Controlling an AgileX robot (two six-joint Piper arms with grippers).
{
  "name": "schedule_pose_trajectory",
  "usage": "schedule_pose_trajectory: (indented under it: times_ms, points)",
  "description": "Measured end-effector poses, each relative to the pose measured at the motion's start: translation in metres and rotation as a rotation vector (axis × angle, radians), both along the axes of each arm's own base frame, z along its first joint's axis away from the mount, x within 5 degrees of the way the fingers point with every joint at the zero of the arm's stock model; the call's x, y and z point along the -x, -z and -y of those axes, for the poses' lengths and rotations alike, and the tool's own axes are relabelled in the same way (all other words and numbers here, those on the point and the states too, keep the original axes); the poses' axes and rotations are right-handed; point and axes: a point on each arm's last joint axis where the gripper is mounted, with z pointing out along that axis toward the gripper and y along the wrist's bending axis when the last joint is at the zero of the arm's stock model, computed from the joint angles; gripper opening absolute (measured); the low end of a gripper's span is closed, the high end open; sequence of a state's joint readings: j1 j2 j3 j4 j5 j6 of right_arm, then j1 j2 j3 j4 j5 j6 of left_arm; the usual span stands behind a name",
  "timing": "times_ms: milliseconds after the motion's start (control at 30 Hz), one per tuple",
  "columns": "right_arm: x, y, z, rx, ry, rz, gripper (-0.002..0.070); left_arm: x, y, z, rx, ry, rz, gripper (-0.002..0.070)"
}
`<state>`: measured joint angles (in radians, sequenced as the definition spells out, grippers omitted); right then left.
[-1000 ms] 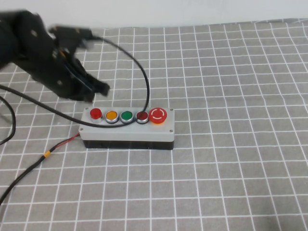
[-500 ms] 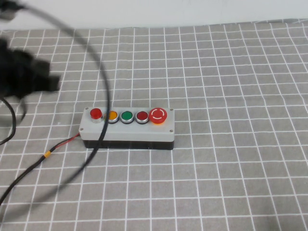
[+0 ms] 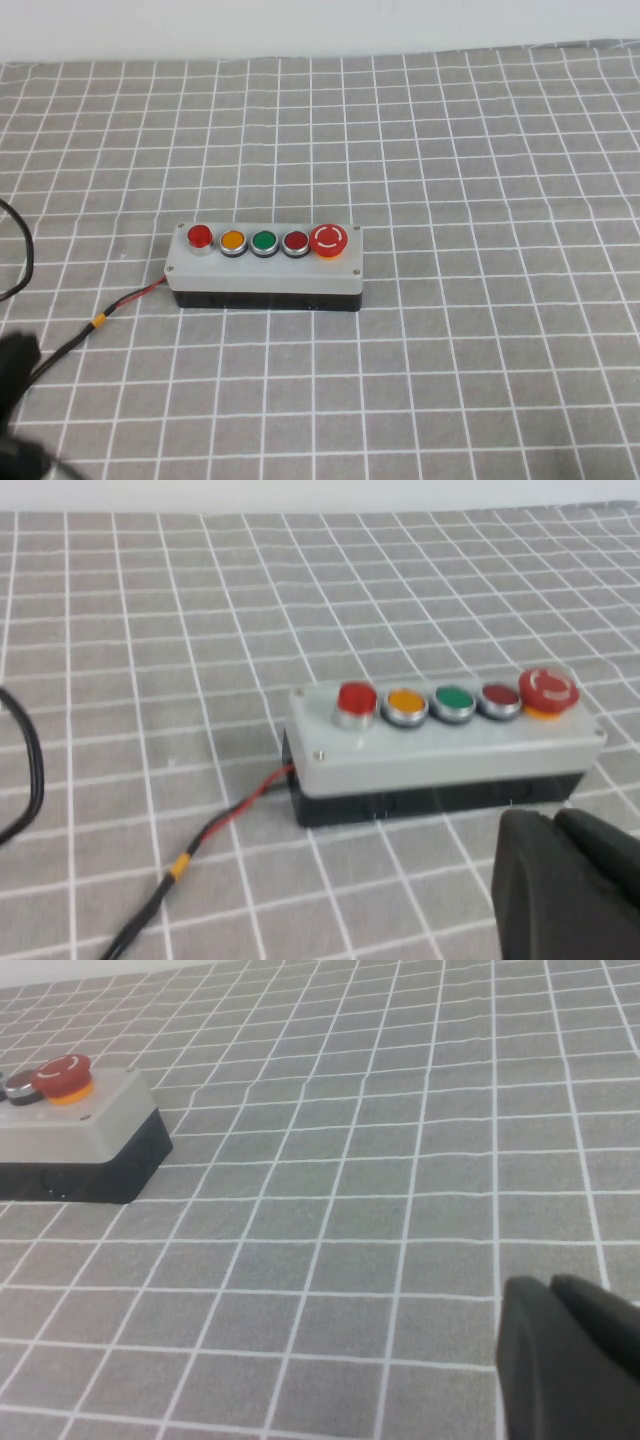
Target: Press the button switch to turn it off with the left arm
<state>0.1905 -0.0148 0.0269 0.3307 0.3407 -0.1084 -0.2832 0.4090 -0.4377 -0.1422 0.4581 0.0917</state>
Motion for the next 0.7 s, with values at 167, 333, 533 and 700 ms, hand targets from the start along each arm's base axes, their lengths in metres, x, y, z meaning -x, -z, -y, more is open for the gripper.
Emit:
schedule_pose_trajectory:
  times_ms: [167, 333, 533, 700]
  points:
    - [0.0, 0.0, 0.0, 0.0, 0.0, 0.0, -0.0017, 0.015, 0.019, -0.006, -0.031, -0.007, 0.047, -0.0003]
    - [0.0, 0.0, 0.0, 0.0, 0.0, 0.0, -0.0017, 0.014, 0.033, -0.01, -0.105, -0.025, 0.097, -0.0003]
    - [0.0, 0.0, 0.0, 0.0, 0.0, 0.0, -0.0017, 0.008, 0.048, -0.009, -0.076, -0.035, 0.23, -0.0003]
    - [0.0, 0.0, 0.0, 0.0, 0.0, 0.0, -0.0017, 0.012, 0.072, -0.01, -0.016, -0.052, 0.423, -0.0003]
